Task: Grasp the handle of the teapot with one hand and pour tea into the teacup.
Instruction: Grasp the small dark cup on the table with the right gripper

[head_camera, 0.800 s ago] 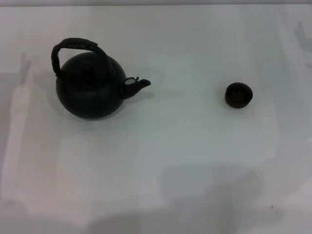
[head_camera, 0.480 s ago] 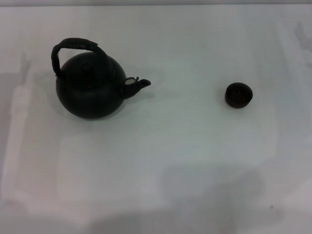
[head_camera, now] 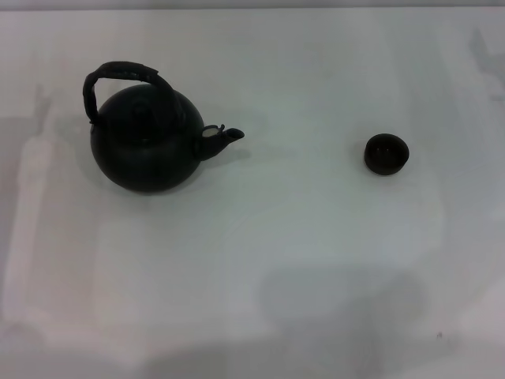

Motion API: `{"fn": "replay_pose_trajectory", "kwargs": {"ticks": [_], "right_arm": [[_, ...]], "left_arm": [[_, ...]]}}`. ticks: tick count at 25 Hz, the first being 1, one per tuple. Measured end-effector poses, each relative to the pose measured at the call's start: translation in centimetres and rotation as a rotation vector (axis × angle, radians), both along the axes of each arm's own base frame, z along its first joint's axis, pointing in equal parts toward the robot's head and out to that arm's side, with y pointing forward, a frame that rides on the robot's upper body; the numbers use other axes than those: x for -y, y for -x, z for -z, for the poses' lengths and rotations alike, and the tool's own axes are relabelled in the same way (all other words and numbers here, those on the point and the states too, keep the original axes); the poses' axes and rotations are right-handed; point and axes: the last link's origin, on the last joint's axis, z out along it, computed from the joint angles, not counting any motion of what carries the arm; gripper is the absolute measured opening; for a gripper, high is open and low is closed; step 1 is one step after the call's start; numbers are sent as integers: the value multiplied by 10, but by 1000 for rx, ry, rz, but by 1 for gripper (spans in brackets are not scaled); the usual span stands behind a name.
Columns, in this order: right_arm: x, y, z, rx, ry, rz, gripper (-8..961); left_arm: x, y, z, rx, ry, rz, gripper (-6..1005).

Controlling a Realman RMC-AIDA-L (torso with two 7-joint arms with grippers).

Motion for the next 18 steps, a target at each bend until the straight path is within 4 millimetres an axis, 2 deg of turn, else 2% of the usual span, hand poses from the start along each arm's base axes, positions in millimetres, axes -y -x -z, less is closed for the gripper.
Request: {"fn": "replay_pose_trajectory", "kwargs": {"ticks": [8, 9, 12, 13, 14, 18], "right_arm": [[-24, 44, 5, -104, 169, -161, 821], [-29, 57, 5, -142, 249, -206, 821], [-35, 70, 4, -170, 343, -247, 820], [-41, 86, 0, -173, 458, -292, 820], [-41, 86, 0, -173, 458, -292, 820], [-49, 112, -4, -105, 701, -348, 820]], "left_arm": [[-1, -1, 0, 2, 0, 3, 843], [-1, -1, 0, 2, 0, 3, 843], [-1, -1, 0, 3, 0, 3, 843], [-1, -1, 0, 4, 0, 4, 844], [-1, -1, 0, 4, 0, 4, 844], [-3, -2, 0, 5, 0, 8, 843]]}}
